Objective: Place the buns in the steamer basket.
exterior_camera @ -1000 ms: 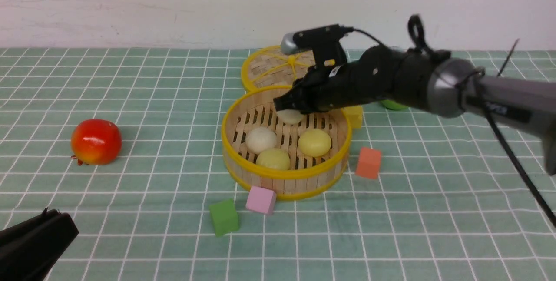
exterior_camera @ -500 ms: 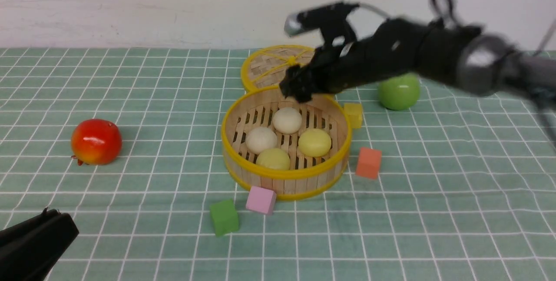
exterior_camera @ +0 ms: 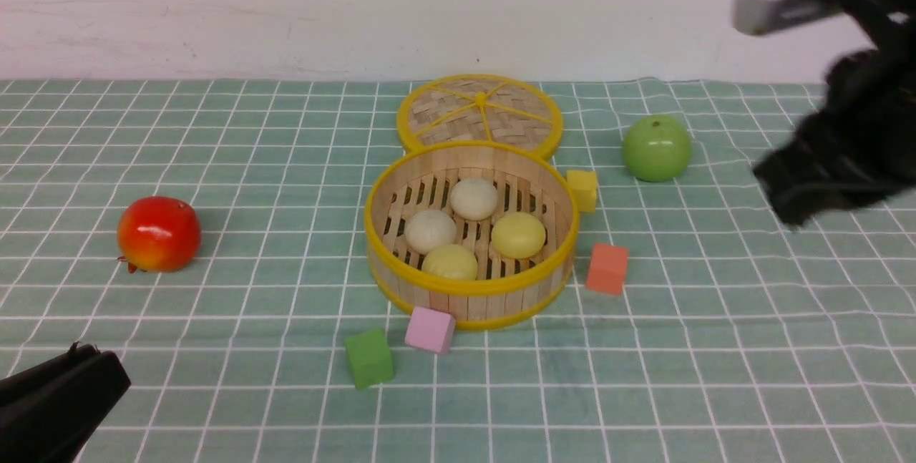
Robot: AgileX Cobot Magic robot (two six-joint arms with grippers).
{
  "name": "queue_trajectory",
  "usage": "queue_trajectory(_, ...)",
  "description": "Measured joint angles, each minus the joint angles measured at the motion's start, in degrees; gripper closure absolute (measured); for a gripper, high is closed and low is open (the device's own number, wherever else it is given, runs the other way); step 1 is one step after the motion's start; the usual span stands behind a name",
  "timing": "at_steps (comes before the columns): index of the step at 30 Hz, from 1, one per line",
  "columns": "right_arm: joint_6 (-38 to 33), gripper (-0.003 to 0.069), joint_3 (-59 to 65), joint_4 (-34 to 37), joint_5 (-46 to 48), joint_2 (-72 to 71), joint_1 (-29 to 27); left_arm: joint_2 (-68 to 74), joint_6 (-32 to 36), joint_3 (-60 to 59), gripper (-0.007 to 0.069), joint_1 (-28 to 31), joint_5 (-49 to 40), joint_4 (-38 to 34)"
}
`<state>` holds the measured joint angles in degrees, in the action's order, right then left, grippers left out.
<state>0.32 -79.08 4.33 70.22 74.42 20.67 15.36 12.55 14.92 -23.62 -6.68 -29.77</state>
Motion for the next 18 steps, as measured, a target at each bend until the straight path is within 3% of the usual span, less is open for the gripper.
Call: queue_trajectory(18,0.6,0.0676,6.5,-0.3,1.3,-20.6,-1.8,0.0,0.0,0.0,0.0494,0.0,0.0,0.0)
